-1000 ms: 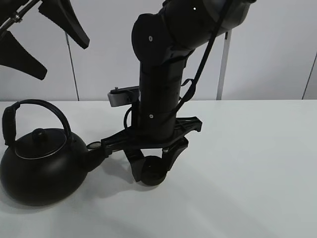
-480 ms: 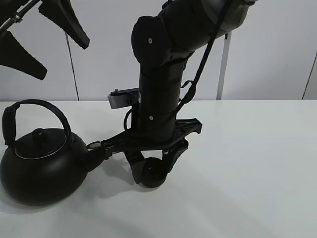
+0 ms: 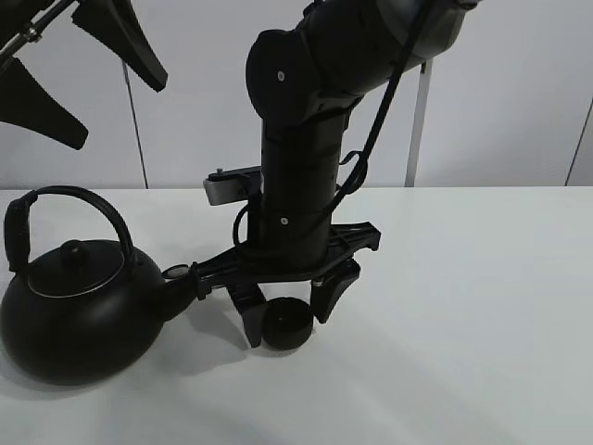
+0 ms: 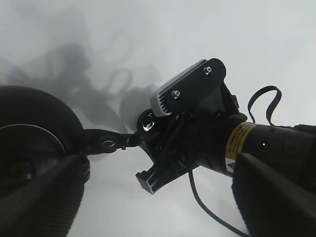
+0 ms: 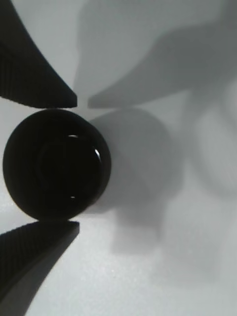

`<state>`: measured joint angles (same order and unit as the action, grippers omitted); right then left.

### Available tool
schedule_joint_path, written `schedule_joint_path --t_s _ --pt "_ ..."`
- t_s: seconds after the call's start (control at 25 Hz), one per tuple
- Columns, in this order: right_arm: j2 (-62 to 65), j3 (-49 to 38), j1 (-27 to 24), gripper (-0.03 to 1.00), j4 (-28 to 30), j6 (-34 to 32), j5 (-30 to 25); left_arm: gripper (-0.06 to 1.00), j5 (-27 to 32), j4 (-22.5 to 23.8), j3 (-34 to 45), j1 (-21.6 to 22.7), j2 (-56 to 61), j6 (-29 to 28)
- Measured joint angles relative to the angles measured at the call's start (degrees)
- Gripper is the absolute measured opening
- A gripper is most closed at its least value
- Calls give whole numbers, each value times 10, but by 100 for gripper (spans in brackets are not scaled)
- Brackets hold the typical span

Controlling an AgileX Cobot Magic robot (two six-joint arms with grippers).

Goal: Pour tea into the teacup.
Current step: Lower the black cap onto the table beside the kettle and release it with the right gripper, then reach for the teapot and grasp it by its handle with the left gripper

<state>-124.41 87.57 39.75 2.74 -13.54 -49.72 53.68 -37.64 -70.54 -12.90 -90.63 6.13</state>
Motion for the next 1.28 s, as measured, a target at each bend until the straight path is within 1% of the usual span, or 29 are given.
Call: schedule_joint_path --t_s 0.08,0.16,0.36,0.52,0.6,0.76,1.0,1.28 --pt "0 0 0 51 0 -3 -1 59 0 0 0 0 0 0" --pt "0 0 0 53 0 -9 -1 59 0 0 0 0 0 0" --pt "1 0 0 54 -1 -28 -1 59 0 0 0 0 0 0" --pt "12 0 -5 54 -4 -29 -3 59 0 0 0 0 0 0" --pt "24 0 -15 55 -13 -29 -5 59 0 0 0 0 0 0" --pt "44 0 -44 55 -34 -26 -29 59 0 0 0 0 0 0" --pt "99 0 -87 55 -38 -10 -63 59 0 0 0 0 0 0" --pt "170 0 -140 55 -65 29 -112 59 0 0 0 0 0 0"
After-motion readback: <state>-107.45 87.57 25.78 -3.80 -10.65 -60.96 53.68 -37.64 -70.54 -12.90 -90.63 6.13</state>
